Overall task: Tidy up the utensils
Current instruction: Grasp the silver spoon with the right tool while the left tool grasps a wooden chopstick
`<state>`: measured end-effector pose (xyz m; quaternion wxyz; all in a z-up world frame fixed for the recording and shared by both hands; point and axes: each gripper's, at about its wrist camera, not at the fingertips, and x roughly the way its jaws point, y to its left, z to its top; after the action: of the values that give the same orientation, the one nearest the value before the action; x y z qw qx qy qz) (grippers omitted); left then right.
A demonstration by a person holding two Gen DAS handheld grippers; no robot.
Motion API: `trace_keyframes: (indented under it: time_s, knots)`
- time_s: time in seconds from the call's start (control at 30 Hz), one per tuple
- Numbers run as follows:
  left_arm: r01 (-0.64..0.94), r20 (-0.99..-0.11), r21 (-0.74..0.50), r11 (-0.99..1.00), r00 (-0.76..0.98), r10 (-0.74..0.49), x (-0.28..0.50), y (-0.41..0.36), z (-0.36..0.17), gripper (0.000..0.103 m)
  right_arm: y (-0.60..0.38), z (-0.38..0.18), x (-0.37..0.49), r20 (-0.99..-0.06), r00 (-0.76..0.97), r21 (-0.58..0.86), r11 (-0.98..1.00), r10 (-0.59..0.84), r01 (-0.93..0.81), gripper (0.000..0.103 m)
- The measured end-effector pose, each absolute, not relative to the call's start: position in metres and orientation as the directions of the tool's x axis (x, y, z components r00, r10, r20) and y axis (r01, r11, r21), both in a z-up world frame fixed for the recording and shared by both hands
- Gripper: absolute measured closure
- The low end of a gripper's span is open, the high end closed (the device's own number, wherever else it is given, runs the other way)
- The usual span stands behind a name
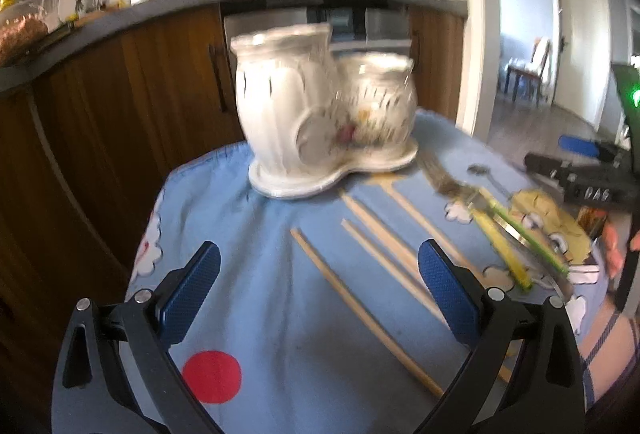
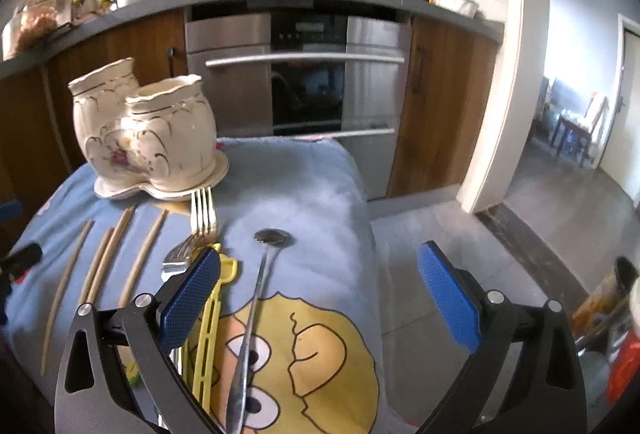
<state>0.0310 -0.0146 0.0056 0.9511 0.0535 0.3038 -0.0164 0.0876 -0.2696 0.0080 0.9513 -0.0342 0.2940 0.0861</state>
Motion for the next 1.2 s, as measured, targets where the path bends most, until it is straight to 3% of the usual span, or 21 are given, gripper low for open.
trace_keyframes:
  time_s: [0.23, 0.6, 0.67, 0.8, 1.1, 1.2]
  knots:
    - [0.056, -0.679, 0.06, 0.997, 0.734, 0.0, 0.039, -0.011, -0.013, 0.008, -0.258, -0.002, 0.104, -0.658, 0.731, -0.008, 0.969, 0.181, -0.247, 0.013]
    - [0.117, -0.748, 0.029, 0.993, 0.662, -0.056, 0.032, -0.025, -0.028, 0.053, -0.24, -0.014, 0.111, -0.725, 0.646, 0.029, 0.948, 0.238, -0.317, 0.05]
    - [0.129, -0.75, 0.027, 0.991, 0.659, -0.065, 0.034, -0.026, -0.027, 0.068, -0.237, -0.015, 0.114, -0.731, 0.635, 0.043, 0.945, 0.25, -0.323, 0.055]
    - [0.137, -0.761, 0.009, 0.99, 0.643, -0.082, 0.041, -0.019, -0.025, 0.086, -0.234, -0.015, 0.12, -0.737, 0.629, 0.042, 0.945, 0.248, -0.324, 0.067]
    - [0.175, -0.782, 0.033, 0.984, 0.617, -0.084, 0.058, -0.008, -0.022, 0.09, -0.226, -0.015, 0.135, -0.742, 0.631, 0.013, 0.946, 0.227, -0.324, 0.078]
    - [0.187, -0.786, 0.037, 0.982, 0.613, -0.087, 0.062, -0.006, -0.022, 0.09, -0.225, -0.015, 0.139, -0.743, 0.627, 0.023, 0.945, 0.234, -0.325, 0.089]
